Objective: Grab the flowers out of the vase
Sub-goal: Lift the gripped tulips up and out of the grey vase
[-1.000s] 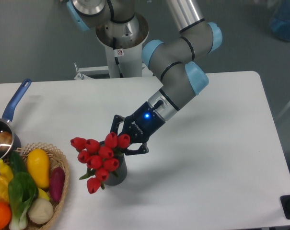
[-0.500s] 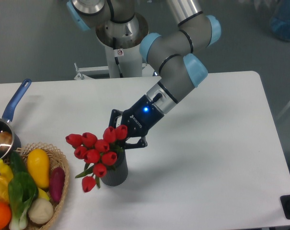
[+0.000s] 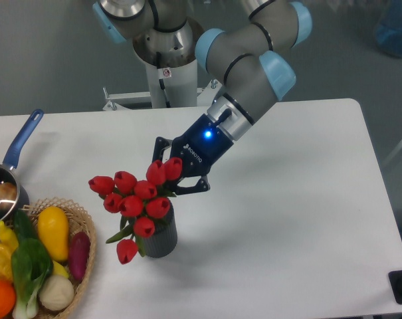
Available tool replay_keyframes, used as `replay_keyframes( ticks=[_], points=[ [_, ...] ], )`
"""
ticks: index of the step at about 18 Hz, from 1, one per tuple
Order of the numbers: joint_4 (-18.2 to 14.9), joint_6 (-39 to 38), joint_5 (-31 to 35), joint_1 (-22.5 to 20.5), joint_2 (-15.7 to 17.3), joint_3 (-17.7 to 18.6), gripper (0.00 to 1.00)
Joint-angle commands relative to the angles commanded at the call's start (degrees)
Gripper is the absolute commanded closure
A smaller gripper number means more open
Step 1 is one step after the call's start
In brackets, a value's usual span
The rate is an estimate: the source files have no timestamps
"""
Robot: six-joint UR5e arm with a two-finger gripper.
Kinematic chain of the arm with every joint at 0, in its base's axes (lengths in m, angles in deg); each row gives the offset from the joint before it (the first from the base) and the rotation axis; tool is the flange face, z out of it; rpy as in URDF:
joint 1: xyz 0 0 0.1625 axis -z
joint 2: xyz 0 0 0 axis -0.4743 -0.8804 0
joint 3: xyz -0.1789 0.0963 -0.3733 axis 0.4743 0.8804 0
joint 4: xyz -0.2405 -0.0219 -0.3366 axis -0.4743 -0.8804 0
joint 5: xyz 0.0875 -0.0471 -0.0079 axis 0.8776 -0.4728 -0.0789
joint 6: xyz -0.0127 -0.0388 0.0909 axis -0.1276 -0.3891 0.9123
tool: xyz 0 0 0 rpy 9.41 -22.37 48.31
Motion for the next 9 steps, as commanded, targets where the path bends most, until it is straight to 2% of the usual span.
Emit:
replay_keyframes(
  ticks=[4, 9],
  points=[
    [0.1, -2.4, -3.7, -1.6, 0.2, -2.0, 0.95],
    [0.1, -2.5, -4.4, -4.5, 1.1, -4.6, 0.95]
  ],
)
